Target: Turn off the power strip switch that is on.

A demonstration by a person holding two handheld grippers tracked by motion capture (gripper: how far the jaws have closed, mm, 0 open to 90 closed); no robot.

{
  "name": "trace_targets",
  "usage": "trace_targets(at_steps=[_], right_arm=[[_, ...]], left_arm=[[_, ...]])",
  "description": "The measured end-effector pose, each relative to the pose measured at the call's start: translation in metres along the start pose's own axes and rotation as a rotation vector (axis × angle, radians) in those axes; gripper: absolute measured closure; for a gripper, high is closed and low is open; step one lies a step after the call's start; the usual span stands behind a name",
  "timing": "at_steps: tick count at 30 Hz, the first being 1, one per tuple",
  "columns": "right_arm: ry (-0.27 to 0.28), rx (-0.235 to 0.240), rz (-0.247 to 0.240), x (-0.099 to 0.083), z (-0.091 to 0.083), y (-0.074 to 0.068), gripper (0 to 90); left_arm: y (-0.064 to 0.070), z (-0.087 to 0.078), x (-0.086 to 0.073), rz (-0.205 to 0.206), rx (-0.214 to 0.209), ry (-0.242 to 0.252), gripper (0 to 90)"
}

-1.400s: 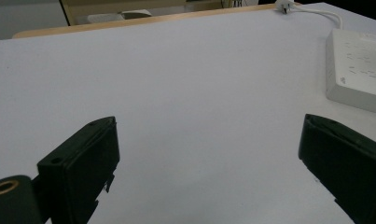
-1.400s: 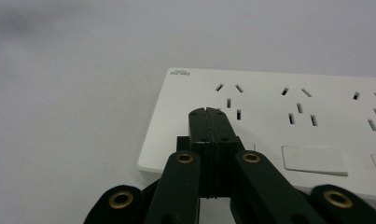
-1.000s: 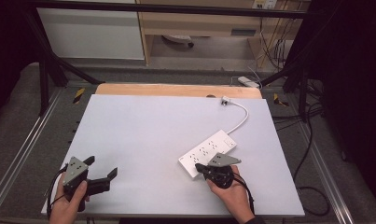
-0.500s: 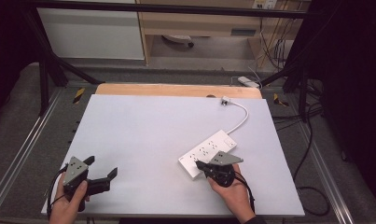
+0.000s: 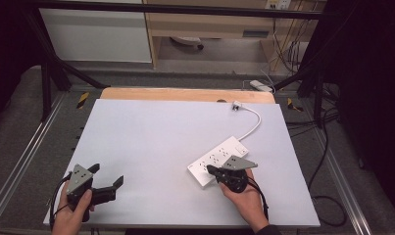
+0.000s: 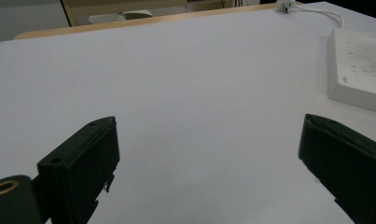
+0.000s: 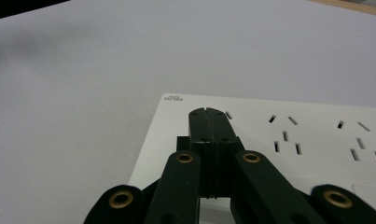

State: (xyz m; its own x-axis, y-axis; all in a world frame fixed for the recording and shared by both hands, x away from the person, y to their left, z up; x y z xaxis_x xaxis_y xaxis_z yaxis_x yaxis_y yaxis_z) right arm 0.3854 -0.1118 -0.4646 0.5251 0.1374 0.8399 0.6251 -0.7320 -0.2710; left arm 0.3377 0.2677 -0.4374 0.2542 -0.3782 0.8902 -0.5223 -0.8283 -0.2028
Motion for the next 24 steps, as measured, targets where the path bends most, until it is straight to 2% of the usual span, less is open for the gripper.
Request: trace_targets(at_steps=[6, 13, 24], right_arm=[[0.016, 0.009, -0.008, 0.007, 0.002, 0.001, 90.0], [0.032, 0.015, -0.005, 0.014, 0.002, 0.002, 89.8], [0.039, 0.015, -0.004, 0.016, 0.000, 0.002, 82.1]], left_arm=[[-0.002, 0.000, 0.000, -0.019, 0.013, 0.005, 5.1], [-0.002, 0.000, -0.001, -0.020, 0.013, -0.001, 5.1], [-0.002, 0.000, -0.001, -0.018, 0.009, -0.003, 5.1]])
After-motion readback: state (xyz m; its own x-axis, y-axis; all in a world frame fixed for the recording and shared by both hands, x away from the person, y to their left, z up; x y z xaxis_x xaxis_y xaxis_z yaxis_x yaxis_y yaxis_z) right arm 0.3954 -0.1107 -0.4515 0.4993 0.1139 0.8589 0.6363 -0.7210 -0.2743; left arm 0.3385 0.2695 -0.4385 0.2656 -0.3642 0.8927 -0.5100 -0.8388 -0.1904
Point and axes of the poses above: each handheld gripper's, and its own axes: z roughly forward along the jaws, x roughly out of its top, y roughly to its right, the point moved 5 cm from there along z, roughly forward along the jaws, and after that the axes turned 14 degrees about z, right-handed, at the moved point
